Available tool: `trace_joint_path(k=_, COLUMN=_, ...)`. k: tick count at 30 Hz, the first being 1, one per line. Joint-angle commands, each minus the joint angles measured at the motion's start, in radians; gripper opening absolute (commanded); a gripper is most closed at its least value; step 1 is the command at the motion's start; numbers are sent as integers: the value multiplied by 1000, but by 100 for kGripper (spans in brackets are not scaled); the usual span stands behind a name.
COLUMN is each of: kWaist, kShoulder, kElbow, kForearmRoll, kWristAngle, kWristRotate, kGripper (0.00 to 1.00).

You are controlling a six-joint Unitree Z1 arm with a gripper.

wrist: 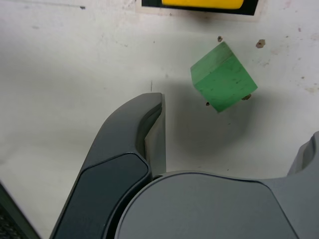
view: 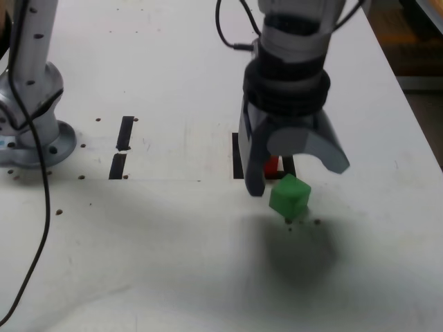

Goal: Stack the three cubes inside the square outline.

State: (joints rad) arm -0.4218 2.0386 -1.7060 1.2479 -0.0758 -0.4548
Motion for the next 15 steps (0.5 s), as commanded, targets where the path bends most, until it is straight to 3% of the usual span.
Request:
trace_joint_path(k=1, kWaist=4, kShoulder=12, kElbow=-8, kForearmRoll=-7, kWristAngle=-10, kWristRotate=-13, kGripper=96)
trace_joint_path(k=15, kWaist=48, kShoulder=75, kElbow=-28, kForearmRoll=-27, kWristAngle=-74, kWristRotate=-123, kGripper=97)
